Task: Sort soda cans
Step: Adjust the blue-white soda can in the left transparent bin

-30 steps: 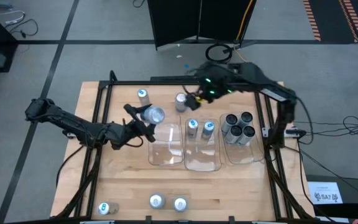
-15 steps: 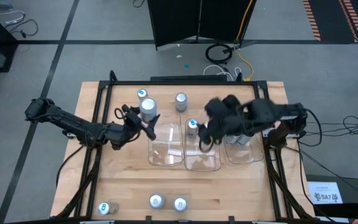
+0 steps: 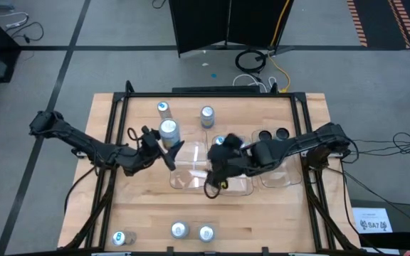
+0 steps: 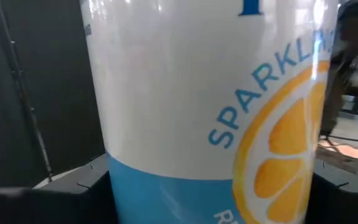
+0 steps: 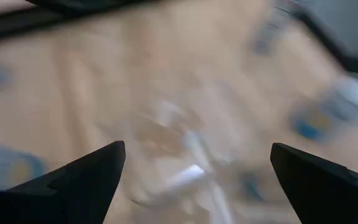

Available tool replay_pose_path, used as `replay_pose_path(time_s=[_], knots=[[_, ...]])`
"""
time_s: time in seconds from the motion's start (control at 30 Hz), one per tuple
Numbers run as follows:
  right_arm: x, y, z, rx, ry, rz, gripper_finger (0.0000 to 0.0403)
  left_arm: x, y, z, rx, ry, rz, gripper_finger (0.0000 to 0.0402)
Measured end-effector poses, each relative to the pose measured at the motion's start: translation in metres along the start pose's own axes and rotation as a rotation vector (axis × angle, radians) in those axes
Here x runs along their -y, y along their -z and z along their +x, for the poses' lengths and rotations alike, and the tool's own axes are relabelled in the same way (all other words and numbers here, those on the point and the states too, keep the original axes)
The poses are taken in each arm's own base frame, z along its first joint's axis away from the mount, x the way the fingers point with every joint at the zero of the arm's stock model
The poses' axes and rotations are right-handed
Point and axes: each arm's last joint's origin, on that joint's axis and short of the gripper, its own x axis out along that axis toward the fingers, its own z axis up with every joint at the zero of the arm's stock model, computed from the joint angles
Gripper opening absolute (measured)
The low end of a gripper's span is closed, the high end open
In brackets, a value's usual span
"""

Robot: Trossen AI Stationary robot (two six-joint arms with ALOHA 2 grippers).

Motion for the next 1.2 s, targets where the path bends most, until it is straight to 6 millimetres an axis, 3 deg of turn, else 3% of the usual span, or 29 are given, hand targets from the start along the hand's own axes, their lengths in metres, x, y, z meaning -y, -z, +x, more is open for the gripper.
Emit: replay_pose_path(time_s=[0.13,0.47,0.7,0.97,1.2], knots=[[0.006,-0.008,0.012,0.117,-0.207,-0.028,0.0393,0.002,-0.004,-0.009,0.006,0.037,-0.008,0.0317],[0.049,-0.015,0.011,0.414,-0.254,0.022,0.0393,-0.010,-0.010,-0.029,-0.060,0.158,0.083,0.0317],[0.050,-0.019,0.007,0.440,-0.313,0.131,0.0393,-0.016,0.001,-0.035,-0.169,0.237,0.222,0.0317],[0.050,-0.022,0.005,0.468,-0.292,0.049,0.0393,-0.017,0.007,-0.036,-0.211,0.267,0.268,0.0317],[0.049,-0.049,-0.017,0.513,-0.331,-0.031,0.0393,-0.018,0.008,-0.036,-0.226,0.269,0.286,0.0317]])
